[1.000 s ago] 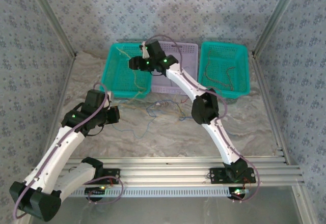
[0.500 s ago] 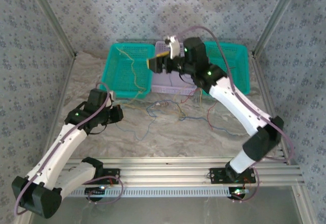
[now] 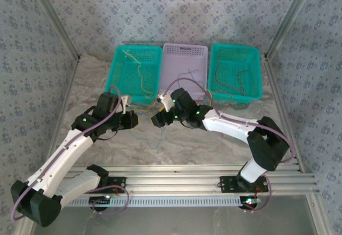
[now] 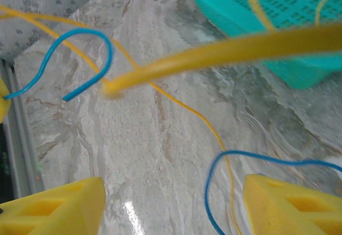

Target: Untangle the cables

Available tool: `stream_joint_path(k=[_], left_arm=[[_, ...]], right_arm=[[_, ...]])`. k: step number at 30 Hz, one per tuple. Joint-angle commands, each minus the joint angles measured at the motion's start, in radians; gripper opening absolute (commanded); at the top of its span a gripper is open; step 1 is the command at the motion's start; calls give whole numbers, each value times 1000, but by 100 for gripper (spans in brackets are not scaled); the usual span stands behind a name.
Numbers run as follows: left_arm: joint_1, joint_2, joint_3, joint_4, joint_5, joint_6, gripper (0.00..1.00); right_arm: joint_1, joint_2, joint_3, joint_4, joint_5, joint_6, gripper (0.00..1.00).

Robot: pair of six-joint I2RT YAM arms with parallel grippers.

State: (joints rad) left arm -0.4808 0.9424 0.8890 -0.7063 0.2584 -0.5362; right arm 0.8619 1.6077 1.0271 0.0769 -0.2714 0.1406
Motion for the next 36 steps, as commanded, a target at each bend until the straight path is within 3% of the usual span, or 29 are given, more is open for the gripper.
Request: stream_joint_path(k=[1,13,16,19,21,24,28,36], left_arm=[[-8,-43,38,13,47,-6,0],[-9,-74,24,16,118,-25,0],[-10,-76,23,18,122,-24,0],[-10,-77,31,7,115,-16,0],[-8,-79,41,-10,100,-4,0],[-7,-77,50,-29,83,12,0],[0,-64,70,-59,63,42,0],[51,-27,126,-108,34,97,0]], right_arm=[[36,42,-16,156,117,-86,71],[35,184,-11,384,197,-127,70],[31,197,2,394,170,-121,59],[24,166,-21,407,186,-112,28],[9,116,-49,405,208,-99,12],[-25,20,-92,373,239,-81,1],[-87,-114,-124,285,314,-46,0],[-239,-341,-204,199,315,77,0]])
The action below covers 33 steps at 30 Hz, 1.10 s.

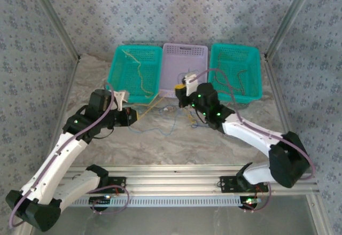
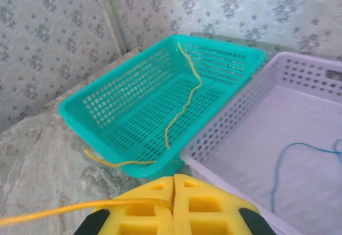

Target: Untangle the cables

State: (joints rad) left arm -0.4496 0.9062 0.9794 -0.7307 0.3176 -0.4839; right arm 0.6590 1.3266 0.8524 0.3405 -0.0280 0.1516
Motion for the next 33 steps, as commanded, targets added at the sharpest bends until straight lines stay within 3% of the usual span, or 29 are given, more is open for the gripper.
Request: stream_joint_path(k=[1,10,15,19,24,33], left_arm=[[26,13,39,-86,-24,47,0],[55,28,83,-114,-30,80,0],[57,63,89,-91,20,72,1],[57,81,66,-30,91,39,15],[55,71,28,45,132,-9,46],[55,74,-22,46,119,-10,62]], right_arm=[[-43,-86,-35,-72,83,63,0],[-175,-375,-120,-165,174,183,0],[-263,-428,-140,-161,31,266,0],[-233,-385,-131,-149,-70,258,0],[-180,-353,-135,-134,-107,216,0],[-207,-449,-111,-213,54,230,0]])
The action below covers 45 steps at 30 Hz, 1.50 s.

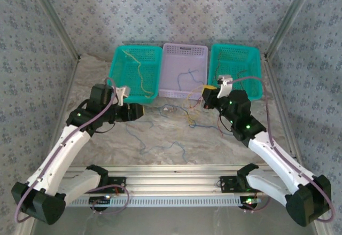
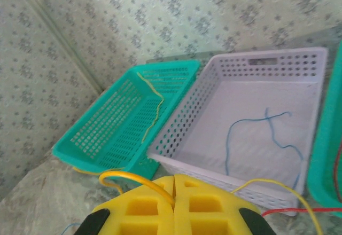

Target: Untangle the cables

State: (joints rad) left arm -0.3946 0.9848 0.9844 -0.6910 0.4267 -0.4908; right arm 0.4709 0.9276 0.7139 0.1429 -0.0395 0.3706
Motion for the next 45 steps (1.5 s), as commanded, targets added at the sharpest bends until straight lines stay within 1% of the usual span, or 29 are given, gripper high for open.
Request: stream_joint_path(k=[1,2,6,9,14,18,22,28,31,38,45], left_arm=[[-1,-3,-42,6,6,-8,63],[-3,0,-56,7,5,-14,63],[-29,19,-119,93,9,-54,63],[-73,41,-135,102,-35,-54,63],[-130,65,-172,135,-74,-70,63],[-165,85,-205,169,-86,-86,63],[-204,90,-244,202,-103,-99,63],[-241,83,-294,225,-119,-105,63],[-266,90,-308,226,-123,-103,63],[-362,112,-356,212,-132,-144,64],[-386,177,-378,217,-156,-137,64]], right_arm=[[-25,-60,39,-17,47,20,0],[-25,-66,54,-21,36,24,0],[-17,-72,168,-64,-38,36,0],[0,-50,286,-120,-80,24,0],[42,11,506,-218,-93,-33,0],[47,120,669,-294,-116,-61,0],[50,238,792,-303,-160,-77,0],[45,427,973,-331,-260,-83,0],[44,471,1009,-327,-273,-82,0],[32,528,1039,-321,-296,-77,0],[32,538,1025,-307,-309,-66,0]])
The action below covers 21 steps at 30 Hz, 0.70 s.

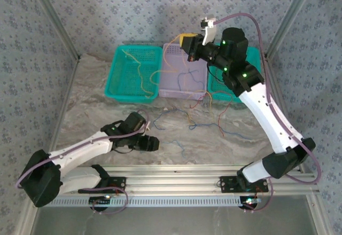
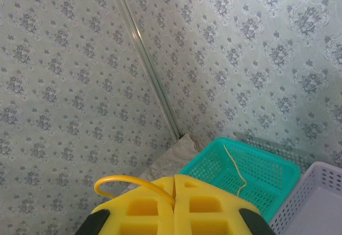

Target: Untangle the cables

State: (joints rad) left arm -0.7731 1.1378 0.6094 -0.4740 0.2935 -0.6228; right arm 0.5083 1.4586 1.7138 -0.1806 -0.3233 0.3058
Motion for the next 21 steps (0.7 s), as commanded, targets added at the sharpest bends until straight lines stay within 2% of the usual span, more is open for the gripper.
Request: stream_joint_path(k=[1,8,11,13,18,21], left_arm=[[-10,40,1,0,-33,-2,64],[-23,148,31,18,-64,29,61],[-28,168,39,20,-64,38,49],[-29,164,42,19,-63,38,36],[-28,118,53,4,-60,34,17],[-28,80,69,-27,-61,37,2]], right_arm=[[-5,6,24,16,-25,-2,0],[2,10,15,29,-33,6,0],[2,12,15,29,-33,5,0],[4,13,15,32,-37,3,0],[4,18,11,32,-33,0,0],[2,7,-6,40,-20,2,0]])
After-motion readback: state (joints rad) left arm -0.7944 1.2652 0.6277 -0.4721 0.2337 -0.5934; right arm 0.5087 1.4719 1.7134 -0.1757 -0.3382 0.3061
